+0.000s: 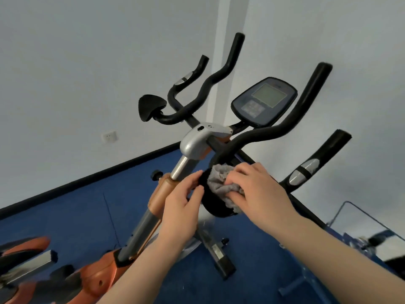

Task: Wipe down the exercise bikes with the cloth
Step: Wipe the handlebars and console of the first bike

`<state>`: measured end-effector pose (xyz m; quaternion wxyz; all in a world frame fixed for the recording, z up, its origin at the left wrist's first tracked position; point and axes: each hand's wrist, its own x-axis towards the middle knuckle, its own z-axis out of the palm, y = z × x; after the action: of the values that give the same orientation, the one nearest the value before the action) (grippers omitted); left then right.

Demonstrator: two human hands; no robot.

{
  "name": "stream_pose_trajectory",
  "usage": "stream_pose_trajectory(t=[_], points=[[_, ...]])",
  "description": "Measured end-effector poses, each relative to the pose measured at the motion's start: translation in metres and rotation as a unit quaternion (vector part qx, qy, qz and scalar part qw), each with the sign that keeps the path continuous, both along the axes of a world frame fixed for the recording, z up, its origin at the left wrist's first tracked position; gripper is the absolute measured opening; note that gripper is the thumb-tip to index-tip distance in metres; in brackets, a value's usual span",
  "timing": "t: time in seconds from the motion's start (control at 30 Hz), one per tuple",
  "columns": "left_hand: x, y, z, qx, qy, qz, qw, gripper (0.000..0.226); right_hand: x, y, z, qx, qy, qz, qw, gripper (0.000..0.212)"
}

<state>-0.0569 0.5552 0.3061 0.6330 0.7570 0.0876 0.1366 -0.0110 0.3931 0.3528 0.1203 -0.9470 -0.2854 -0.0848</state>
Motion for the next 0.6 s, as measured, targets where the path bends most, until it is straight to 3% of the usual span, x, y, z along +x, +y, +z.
stream_pose_trajectory(t=[0.1, 0.2, 0.3, 0.4, 0.5, 0.6], points=[[0.001, 0.016, 0.003, -0.003, -0.01, -0.055, 0.998, 0.033, 0.0, 0.002, 0.009, 0.012, 0.049, -0.041, 0.998, 0.018], [0.003, 0.029, 0.002, -0.008, -0.012, -0.099, 0.995, 0.032, 0.0, 0.024, 0.013, 0.04, -0.005, -0.096, 0.995, 0.005], [0.004, 0.034, -0.001, -0.031, -0.011, -0.126, 0.991, 0.032, -0.021, 0.05, -0.007, -0.023, -0.054, -0.135, 0.989, 0.023], [0.006, 0.042, -0.001, -0.036, -0.02, -0.145, 0.989, 0.032, -0.044, 0.055, -0.021, -0.067, -0.043, -0.112, 0.99, 0.02], [0.01, 0.048, -0.003, -0.02, -0.02, -0.179, 0.983, 0.033, -0.036, 0.046, -0.007, 0.023, 0.008, -0.127, 0.992, 0.009], [0.008, 0.048, 0.003, 0.004, -0.041, -0.179, 0.983, 0.032, -0.024, 0.062, -0.002, 0.092, -0.016, -0.182, 0.979, 0.014]])
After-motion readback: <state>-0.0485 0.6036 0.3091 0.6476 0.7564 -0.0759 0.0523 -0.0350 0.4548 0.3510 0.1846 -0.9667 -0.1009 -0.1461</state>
